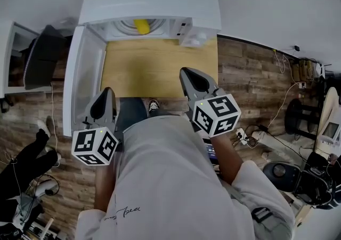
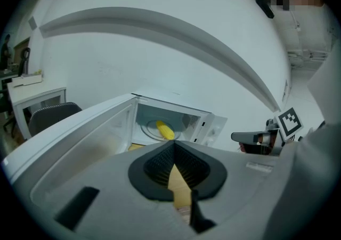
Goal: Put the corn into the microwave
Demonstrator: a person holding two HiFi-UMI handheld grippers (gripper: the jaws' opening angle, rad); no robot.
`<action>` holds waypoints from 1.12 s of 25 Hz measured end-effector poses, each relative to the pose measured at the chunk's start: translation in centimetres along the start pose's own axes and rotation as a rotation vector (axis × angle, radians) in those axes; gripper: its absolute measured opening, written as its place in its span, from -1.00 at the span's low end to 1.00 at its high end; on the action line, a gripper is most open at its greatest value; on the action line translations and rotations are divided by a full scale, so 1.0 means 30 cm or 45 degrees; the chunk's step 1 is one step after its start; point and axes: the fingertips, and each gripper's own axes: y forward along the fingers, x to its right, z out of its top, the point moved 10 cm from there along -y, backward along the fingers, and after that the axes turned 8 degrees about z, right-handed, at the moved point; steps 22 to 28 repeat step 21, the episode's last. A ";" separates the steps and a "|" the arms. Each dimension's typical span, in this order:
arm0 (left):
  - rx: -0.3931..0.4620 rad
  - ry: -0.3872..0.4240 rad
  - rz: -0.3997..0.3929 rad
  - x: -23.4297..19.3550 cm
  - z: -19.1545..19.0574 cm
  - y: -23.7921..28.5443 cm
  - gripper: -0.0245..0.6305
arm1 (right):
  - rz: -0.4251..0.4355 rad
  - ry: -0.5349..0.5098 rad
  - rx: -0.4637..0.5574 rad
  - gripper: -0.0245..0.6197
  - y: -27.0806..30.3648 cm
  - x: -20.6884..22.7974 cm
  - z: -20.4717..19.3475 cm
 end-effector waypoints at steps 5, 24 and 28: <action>-0.028 -0.001 0.016 0.011 -0.029 -0.019 -0.96 | 0.018 0.001 -0.026 -0.89 -0.028 -0.003 -0.018; -0.013 0.041 0.004 0.036 -0.006 -0.031 -0.96 | -0.029 -0.014 0.006 -0.89 -0.082 -0.007 0.007; -0.013 0.041 0.004 0.036 -0.006 -0.031 -0.96 | -0.029 -0.014 0.006 -0.89 -0.082 -0.007 0.007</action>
